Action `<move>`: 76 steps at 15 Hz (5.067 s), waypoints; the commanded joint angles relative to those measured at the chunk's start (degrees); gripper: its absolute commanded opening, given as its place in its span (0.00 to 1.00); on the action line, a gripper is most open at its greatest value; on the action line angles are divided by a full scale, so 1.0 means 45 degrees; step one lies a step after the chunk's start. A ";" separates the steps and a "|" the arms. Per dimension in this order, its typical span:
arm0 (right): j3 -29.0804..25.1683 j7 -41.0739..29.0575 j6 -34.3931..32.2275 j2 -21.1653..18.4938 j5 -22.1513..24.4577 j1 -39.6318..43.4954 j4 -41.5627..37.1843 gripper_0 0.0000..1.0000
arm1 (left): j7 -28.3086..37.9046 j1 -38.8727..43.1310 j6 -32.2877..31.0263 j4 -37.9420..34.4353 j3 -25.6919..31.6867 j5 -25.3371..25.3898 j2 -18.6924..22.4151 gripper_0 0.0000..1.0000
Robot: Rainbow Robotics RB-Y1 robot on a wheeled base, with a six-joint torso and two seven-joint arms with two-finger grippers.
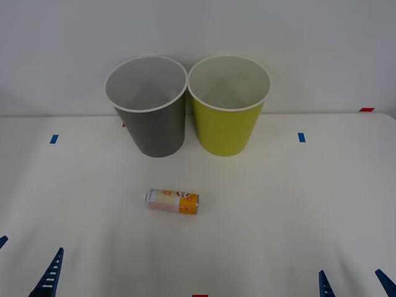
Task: Put cans in the gray bin and PET bottles in the light green bin.
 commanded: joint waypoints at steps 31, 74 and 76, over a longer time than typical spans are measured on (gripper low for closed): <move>0.0000 0.0000 0.0000 0.0000 0.0000 0.0000 0.0000 1.00 | -0.8697 -1.1051 2.3533 -0.4735 0.3663 0.8868 0.1067 1.00; 0.0000 0.0000 0.0000 0.0000 0.0000 0.0000 0.0000 1.00 | -1.4400 -1.9410 2.6482 0.2296 -0.5165 0.5567 -0.2195 1.00; 0.0000 0.0000 0.0000 0.0000 0.0000 0.0000 0.0000 1.00 | -1.4497 -1.9391 2.6482 0.2550 -0.5185 0.5469 -0.2371 1.00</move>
